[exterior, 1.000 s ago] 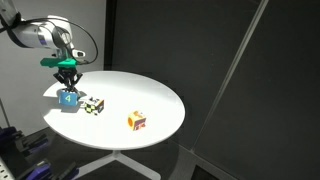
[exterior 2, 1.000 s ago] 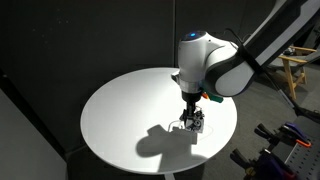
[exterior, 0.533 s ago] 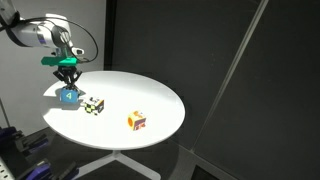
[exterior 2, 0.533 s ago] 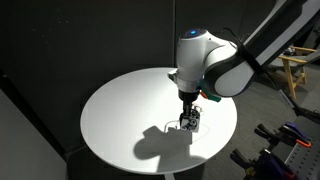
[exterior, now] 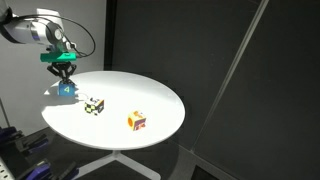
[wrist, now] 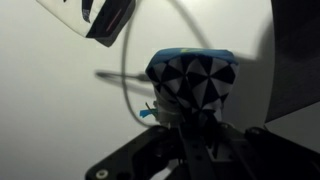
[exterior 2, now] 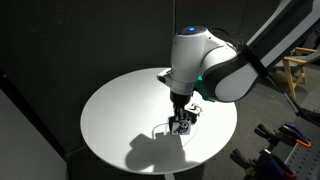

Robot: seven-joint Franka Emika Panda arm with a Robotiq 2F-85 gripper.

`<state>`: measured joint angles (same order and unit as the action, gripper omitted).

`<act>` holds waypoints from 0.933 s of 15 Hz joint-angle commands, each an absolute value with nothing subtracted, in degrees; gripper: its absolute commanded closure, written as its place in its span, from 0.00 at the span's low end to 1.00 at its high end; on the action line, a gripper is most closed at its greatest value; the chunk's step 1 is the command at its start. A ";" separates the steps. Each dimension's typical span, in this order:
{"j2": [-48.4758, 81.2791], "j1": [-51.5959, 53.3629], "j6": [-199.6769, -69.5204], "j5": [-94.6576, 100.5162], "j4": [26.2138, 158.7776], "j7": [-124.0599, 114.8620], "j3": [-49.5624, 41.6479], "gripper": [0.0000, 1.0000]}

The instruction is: Move the middle toy foam to the left

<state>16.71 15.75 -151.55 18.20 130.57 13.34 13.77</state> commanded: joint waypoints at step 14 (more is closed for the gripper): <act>24.36 20.01 -156.78 28.15 130.02 21.46 14.50 0.96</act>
